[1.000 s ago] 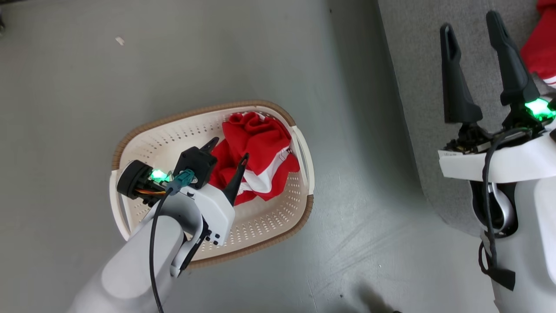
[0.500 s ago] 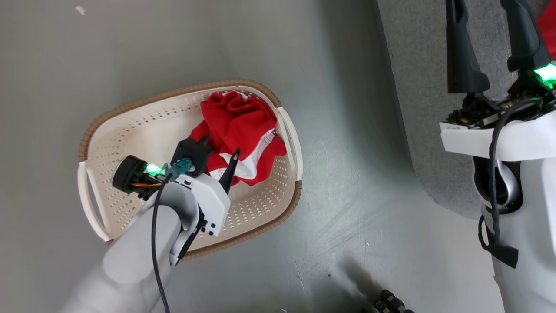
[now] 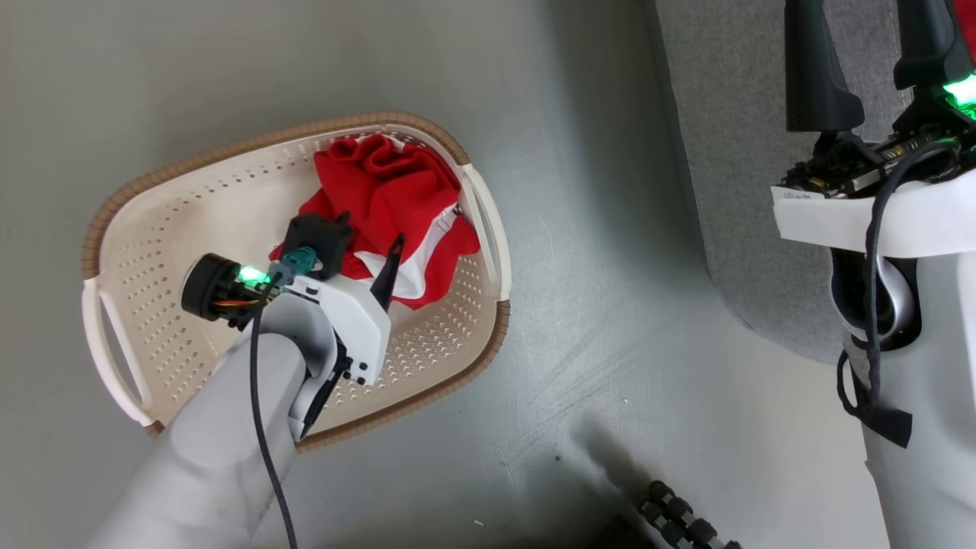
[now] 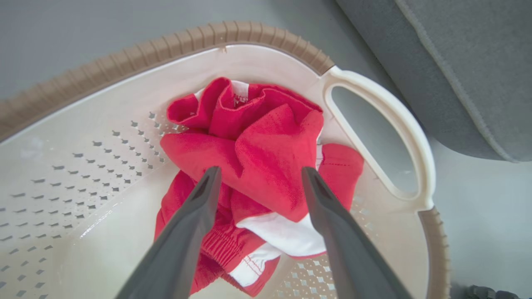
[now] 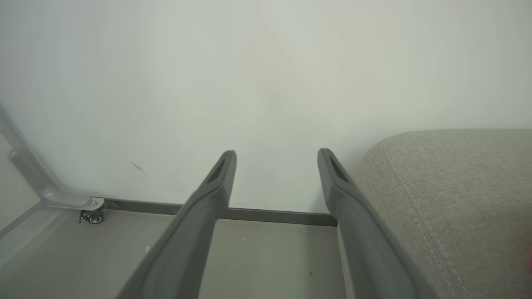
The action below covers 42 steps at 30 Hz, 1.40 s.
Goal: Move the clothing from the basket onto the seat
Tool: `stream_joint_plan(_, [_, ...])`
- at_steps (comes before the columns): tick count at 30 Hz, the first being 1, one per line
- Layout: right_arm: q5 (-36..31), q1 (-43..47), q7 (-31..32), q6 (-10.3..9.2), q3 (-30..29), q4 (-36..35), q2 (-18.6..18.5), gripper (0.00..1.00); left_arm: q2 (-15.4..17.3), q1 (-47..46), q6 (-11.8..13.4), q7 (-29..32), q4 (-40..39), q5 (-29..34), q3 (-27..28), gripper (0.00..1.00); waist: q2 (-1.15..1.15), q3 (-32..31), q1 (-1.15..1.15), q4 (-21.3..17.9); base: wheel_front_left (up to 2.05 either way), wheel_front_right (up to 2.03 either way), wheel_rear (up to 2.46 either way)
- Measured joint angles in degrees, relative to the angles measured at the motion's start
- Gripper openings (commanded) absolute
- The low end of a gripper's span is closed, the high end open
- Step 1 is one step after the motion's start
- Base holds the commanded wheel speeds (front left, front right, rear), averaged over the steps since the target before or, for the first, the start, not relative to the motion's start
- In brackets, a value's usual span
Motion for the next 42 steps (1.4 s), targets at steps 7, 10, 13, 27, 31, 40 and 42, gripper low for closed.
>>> stream_joint_plan(7, [0.3,-1.1,-0.1,0.00,0.3,0.9,0.0,1.00,-0.6,-0.8,-0.1,-0.5,1.8,-1.9,2.0,1.00,0.00,1.4,0.00,-0.9,0.00,0.00,0.00])
stream_joint_plan(10, [0.5,-1.3,-0.1,0.00,0.6,1.3,0.0,1.00,-0.7,-0.8,-0.1,-0.7,3.0,-2.2,2.4,1.00,0.00,1.8,0.00,-1.2,0.00,0.00,0.00])
stream_joint_plan(13, [1.3,-2.2,-0.1,0.00,0.9,1.3,0.0,1.00,-0.8,-0.8,0.1,-1.0,4.0,-3.0,3.3,1.00,0.00,2.2,0.00,-1.5,0.00,0.00,0.00])
stream_joint_plan(27, [1.3,-3.1,-0.1,0.00,0.8,1.2,0.0,1.00,-2.6,-2.0,-0.1,-1.4,7.3,-7.1,5.8,1.00,0.00,3.2,0.00,-2.1,0.00,0.00,0.00])
stream_joint_plan(31, [1.3,-3.1,-0.1,0.00,0.9,1.1,0.0,1.00,-2.8,-2.3,-0.6,-0.9,8.3,-7.1,5.3,0.97,0.00,3.5,0.00,-2.3,0.00,0.00,0.00])
stream_joint_plan(40, [1.3,-3.4,-0.1,0.00,0.4,1.1,0.0,1.00,-3.4,-4.8,-3.2,-2.0,8.6,-7.1,4.0,0.00,0.00,3.9,0.00,-2.4,0.00,0.00,0.00])
stream_joint_plan(42, [1.2,-3.4,-0.1,0.00,0.2,1.2,0.0,1.00,-3.4,-4.9,-3.8,-2.5,8.7,-6.9,3.7,0.00,0.00,3.8,0.00,-2.2,0.00,0.00,0.00])
